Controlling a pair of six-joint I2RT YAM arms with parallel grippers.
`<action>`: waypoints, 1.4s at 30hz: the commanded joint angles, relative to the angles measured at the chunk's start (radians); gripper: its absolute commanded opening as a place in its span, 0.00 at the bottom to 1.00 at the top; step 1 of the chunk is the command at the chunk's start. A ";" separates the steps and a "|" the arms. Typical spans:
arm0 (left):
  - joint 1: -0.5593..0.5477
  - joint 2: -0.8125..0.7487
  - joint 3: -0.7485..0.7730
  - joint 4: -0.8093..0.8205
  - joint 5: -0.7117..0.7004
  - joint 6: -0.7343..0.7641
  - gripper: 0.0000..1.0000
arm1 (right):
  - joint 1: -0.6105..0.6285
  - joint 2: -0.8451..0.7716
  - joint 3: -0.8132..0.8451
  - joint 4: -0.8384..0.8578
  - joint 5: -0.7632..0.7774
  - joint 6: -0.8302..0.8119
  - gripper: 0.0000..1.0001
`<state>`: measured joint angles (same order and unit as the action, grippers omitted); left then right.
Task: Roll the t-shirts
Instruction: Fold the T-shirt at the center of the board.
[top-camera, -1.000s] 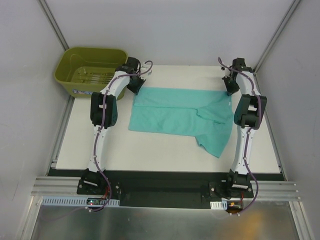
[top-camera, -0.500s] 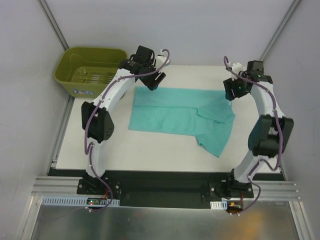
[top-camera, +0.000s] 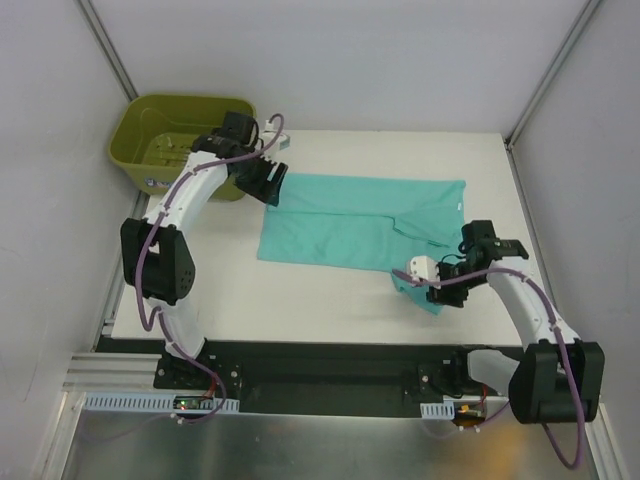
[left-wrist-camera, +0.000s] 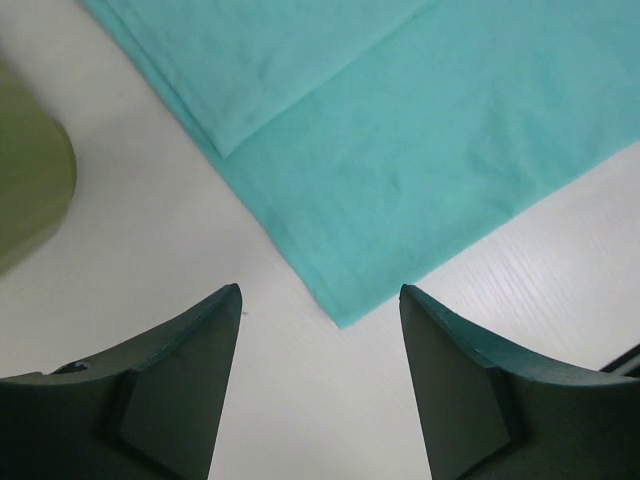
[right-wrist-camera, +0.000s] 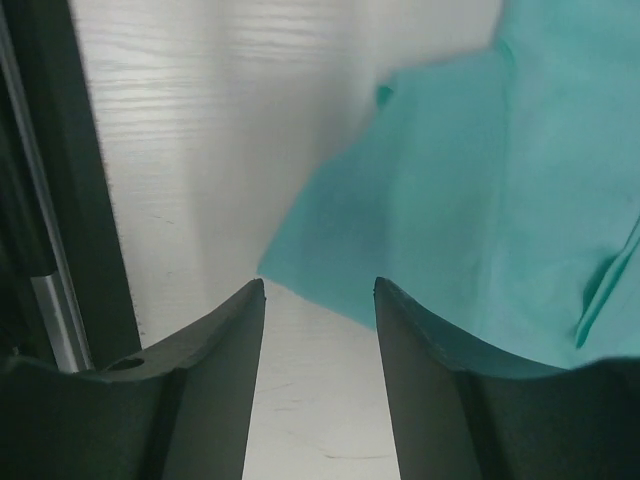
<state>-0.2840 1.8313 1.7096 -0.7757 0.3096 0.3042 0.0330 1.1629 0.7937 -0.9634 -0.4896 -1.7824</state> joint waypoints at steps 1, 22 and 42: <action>0.120 -0.088 -0.024 -0.040 0.151 -0.094 0.65 | 0.097 -0.092 -0.042 -0.109 -0.038 -0.324 0.50; 0.151 -0.294 -0.237 -0.091 0.088 0.018 0.64 | 0.108 0.062 -0.105 -0.054 0.100 -0.489 0.47; 0.151 -0.244 -0.341 -0.114 0.082 0.105 0.64 | 0.087 0.212 -0.128 0.080 0.180 -0.519 0.28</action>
<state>-0.1364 1.5776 1.4292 -0.8532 0.3836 0.3676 0.1219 1.3449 0.6769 -0.8864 -0.3347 -1.9720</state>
